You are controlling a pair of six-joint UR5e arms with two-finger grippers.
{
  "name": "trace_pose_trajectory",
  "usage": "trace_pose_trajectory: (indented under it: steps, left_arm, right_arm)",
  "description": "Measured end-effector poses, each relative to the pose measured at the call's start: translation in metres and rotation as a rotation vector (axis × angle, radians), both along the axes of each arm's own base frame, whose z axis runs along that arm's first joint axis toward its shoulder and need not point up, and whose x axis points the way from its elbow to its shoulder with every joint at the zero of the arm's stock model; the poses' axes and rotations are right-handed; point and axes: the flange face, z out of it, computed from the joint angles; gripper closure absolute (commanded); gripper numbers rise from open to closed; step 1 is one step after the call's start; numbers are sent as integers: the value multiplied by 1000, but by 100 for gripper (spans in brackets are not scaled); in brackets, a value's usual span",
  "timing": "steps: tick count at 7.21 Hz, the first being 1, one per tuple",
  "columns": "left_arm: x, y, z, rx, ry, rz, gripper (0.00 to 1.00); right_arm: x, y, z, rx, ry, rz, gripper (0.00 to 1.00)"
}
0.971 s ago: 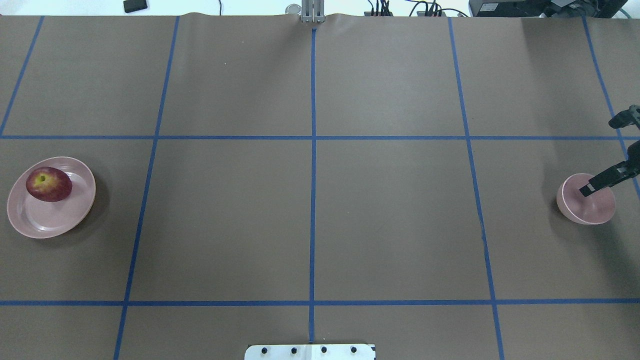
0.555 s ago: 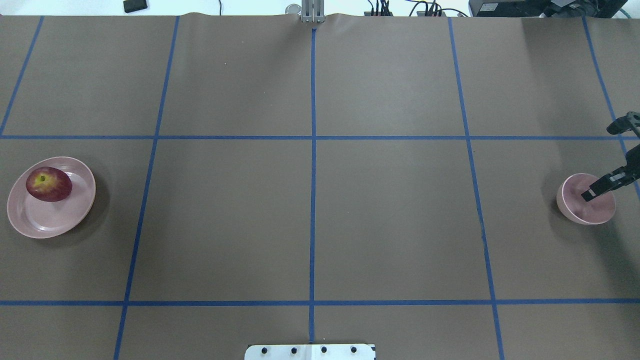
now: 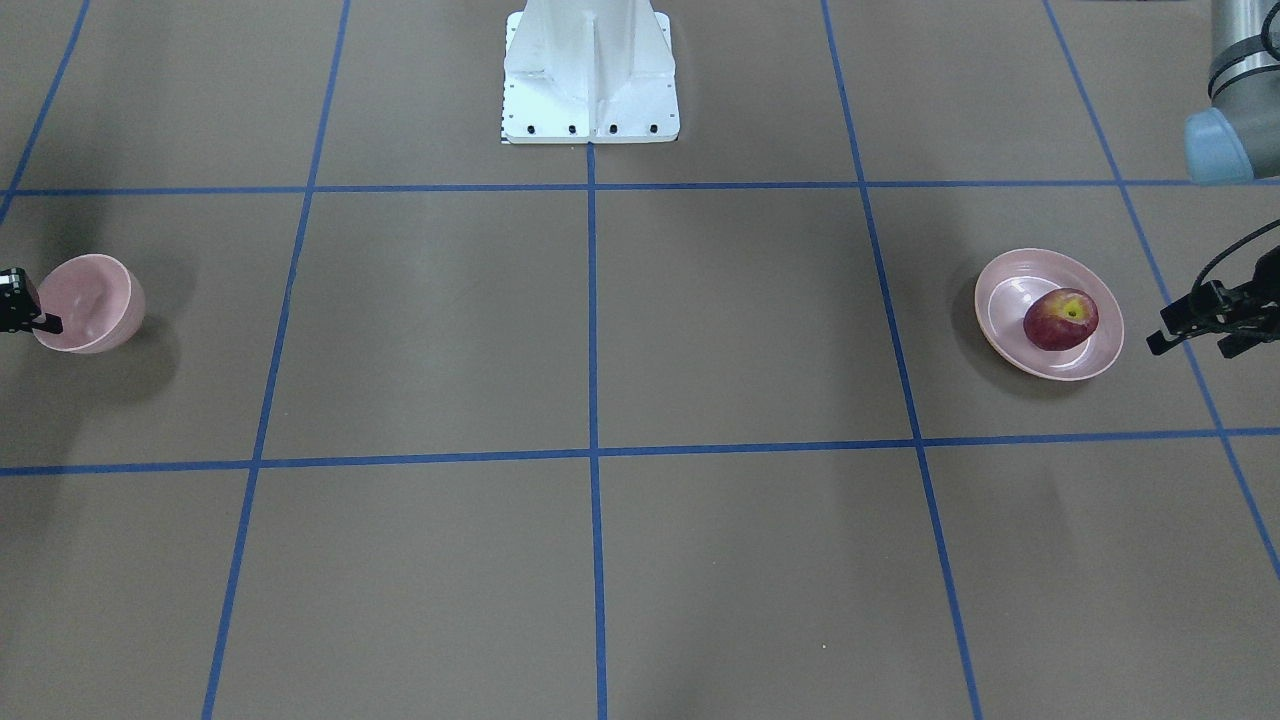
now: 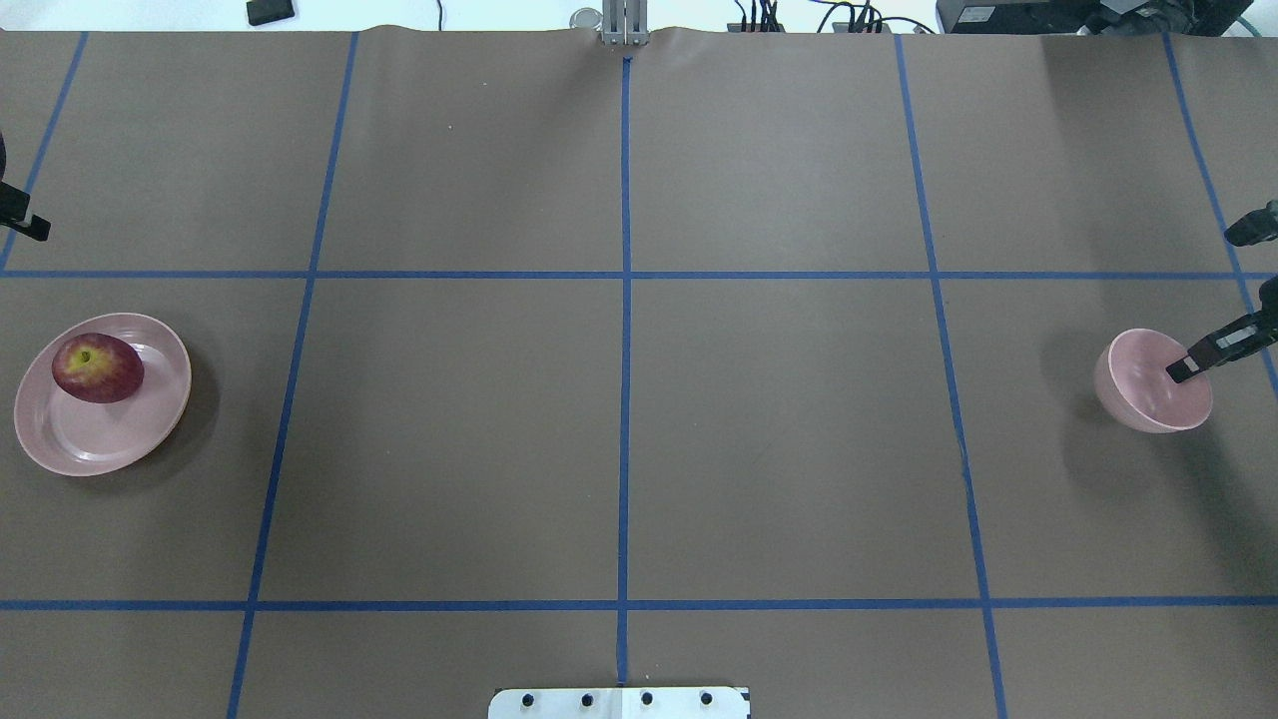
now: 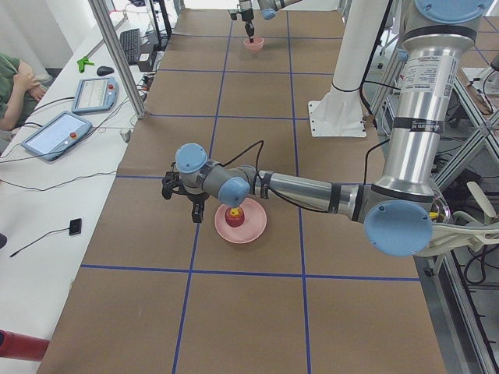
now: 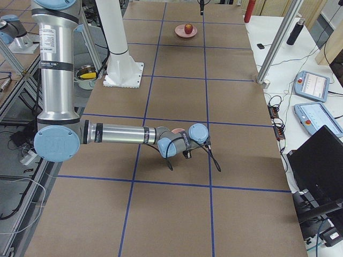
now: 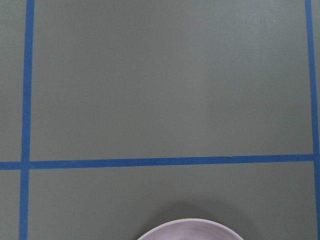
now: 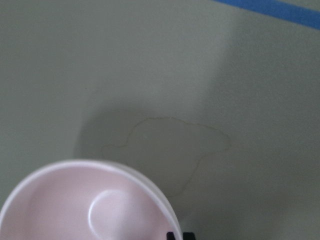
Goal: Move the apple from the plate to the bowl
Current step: 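Drag the pink bowl toward center with right gripper while left gripper descends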
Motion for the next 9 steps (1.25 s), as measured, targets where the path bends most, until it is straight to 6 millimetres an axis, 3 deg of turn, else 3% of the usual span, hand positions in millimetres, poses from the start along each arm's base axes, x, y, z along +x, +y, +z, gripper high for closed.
trace_pose_trajectory:
  steps: [2,4,7,9]
  left_arm:
    - [24,5,-5,-37,-6,-4,2]
    - [55,12,-6,-32,-78,-13,2]
    - [78,24,2,-28,-132,-4,2]
    - [88,30,7,-34,-137,15,2]
  right_arm:
    - [13,-15,-59,-56,-59,87,100]
    - [12,-28,-103,-107,-75,152,100]
    - [-8,-49,-154,-152,-68,210,100]
    - [-25,-64,-207,-172,-43,228,100]
